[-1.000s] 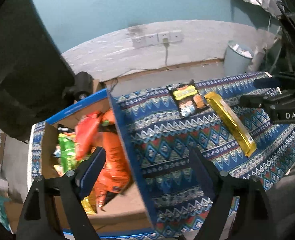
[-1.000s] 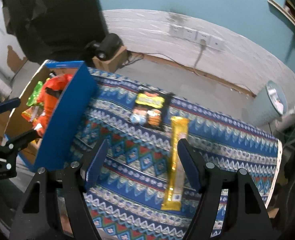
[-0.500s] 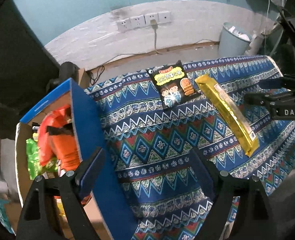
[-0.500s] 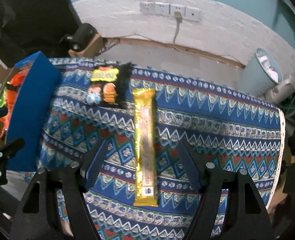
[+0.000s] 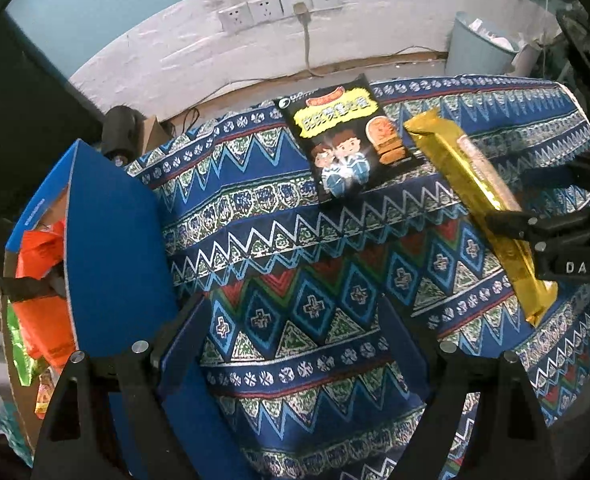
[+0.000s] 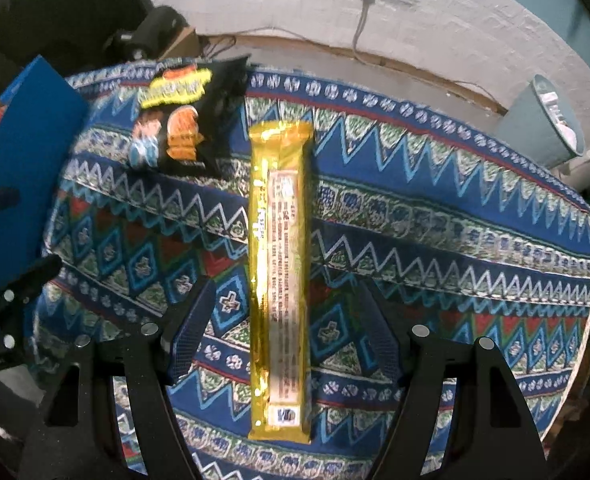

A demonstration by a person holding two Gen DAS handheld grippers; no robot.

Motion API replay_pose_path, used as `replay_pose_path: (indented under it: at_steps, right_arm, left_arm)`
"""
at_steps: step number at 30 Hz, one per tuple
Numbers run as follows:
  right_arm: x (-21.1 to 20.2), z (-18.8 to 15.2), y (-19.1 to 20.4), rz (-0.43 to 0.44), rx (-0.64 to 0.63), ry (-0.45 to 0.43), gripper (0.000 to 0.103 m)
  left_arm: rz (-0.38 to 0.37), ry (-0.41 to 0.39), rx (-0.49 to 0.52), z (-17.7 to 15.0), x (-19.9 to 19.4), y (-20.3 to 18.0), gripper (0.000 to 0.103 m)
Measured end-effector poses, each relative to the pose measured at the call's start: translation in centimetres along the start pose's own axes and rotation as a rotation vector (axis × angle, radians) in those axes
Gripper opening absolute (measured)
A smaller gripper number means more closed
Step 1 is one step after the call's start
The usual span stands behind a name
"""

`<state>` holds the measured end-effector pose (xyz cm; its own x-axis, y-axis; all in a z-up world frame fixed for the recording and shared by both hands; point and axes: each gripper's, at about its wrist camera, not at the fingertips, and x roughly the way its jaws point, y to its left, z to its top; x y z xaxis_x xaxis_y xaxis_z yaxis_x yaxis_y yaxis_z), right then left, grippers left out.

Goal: Organize snacks

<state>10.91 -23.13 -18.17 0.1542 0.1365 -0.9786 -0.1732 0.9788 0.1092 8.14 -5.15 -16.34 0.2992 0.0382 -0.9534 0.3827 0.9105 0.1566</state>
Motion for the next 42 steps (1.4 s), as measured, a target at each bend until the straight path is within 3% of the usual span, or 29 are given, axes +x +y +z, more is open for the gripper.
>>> replay_pose_path:
  at_steps: [5,8,10,23,27,34,39,42]
  right_arm:
    - [1.9,0.0,0.1,-0.015,-0.021,0.019,0.071]
    - [2.9,-0.2,0.1,-0.023,-0.036,0.038,0.043]
    - [2.8,-0.3,0.3,-0.035,-0.052,0.029,0.031]
    - [-0.9,-0.5,-3.4,-0.056,-0.009,-0.029,0.031]
    - [-1.9,-0.7,-4.2,-0.047,0.001,-0.050,0.031]
    - [-2.8,-1.3,-5.9,-0.027,0.016,-0.076,0.031]
    - [-3.3,-1.5,-6.6,-0.014,0.037,-0.083,0.031]
    - [-3.5,-1.5,-7.2,-0.003,0.043,-0.088,0.031]
  left_arm:
    - [-0.029,0.017,-0.035,0.8,0.7,0.3,0.086]
    - [-0.033,0.009,-0.053,1.6,0.9,0.4,0.087]
    - [-0.046,0.006,-0.074,2.3,0.9,0.5,0.086]
    - [-0.182,-0.028,-0.246,8.3,2.2,0.1,0.087]
    - [-0.199,-0.044,-0.315,9.5,3.0,-0.1,0.087]
    - [-0.211,-0.004,-0.391,11.1,5.5,0.0,0.087]
    - [-0.229,0.057,-0.391,11.3,7.7,-0.4,0.087]
    - [-0.221,0.029,-0.366,11.2,7.6,-0.8,0.091]
